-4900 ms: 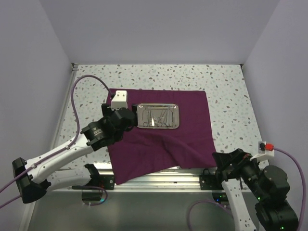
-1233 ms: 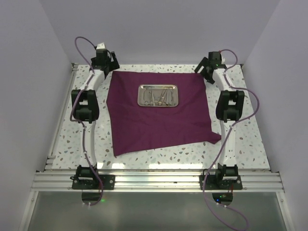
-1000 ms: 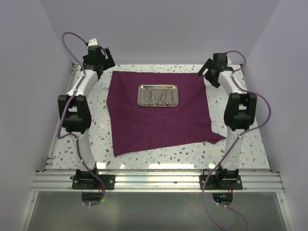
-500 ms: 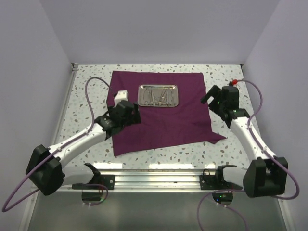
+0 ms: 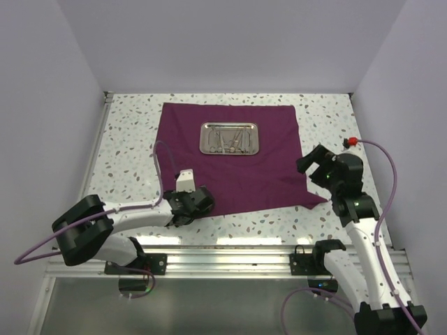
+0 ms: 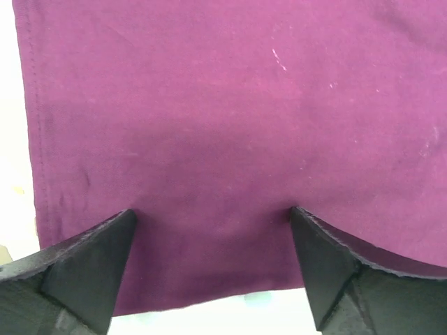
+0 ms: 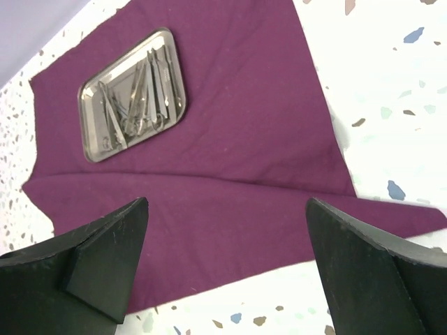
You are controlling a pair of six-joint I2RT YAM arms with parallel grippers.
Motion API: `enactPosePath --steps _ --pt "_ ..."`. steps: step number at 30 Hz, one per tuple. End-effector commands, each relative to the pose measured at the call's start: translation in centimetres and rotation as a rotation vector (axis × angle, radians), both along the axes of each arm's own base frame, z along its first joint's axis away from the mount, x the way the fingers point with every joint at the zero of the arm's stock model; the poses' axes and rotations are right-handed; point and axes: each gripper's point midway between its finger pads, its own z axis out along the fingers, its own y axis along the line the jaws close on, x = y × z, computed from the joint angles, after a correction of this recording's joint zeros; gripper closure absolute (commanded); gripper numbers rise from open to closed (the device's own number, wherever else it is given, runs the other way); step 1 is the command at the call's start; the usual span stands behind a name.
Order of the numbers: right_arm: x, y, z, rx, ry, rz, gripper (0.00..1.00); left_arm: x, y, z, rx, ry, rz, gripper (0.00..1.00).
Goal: Open and lay out the surgical kit
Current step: Open the surgical kit at the center of the board.
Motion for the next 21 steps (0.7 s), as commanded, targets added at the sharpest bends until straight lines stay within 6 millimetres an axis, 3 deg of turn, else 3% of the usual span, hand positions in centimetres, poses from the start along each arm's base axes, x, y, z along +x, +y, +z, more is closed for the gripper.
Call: enactPosePath --steps 1,3,4,7,9,12,15,18,21 --pt "-1.4 0.1 -2.1 -0.042 0.073 0.041 0.02 1.1 -1.1 -0.3 -0.052 -0.047 0.058 0.06" --pt "-1.6 -0.1 -2.6 -0.057 0.087 0.041 0.02 0.8 -0.9 -0.7 -0.046 -0.037 0.055 0.23" --pt "-1.7 -0.2 -2.8 -0.065 0.093 0.046 0.02 0.5 -0.7 -0.8 -0.044 -0.033 0.052 0.62" --pt "-1.8 -0.3 -3.2 -0.079 0.102 0.049 0.02 -0.6 0.3 -1.4 -0.045 -0.003 0.048 1.00" --pt "-1.7 -0.3 -3.2 -0.082 0.098 0.053 0.02 -1.7 0.8 -1.8 -0.048 0.031 0.037 1.00" --pt "-1.7 -0.1 -3.0 -0.080 0.094 0.062 0.02 -3.3 0.9 -0.6 -0.078 0.048 0.018 1.00" --pt "-1.6 -0.1 -2.4 -0.080 0.084 0.065 0.02 -5.6 2.7 1.2 -0.039 0.074 0.037 1.00" --pt "-1.7 0.0 -1.7 -0.079 0.072 0.069 0.02 -6.5 2.5 3.6 -0.078 0.051 0.050 1.00" --pt "-1.9 0.0 -1.1 -0.078 0.066 0.074 0.02 -7.8 4.9 4.6 -0.005 0.064 0.091 1.00"
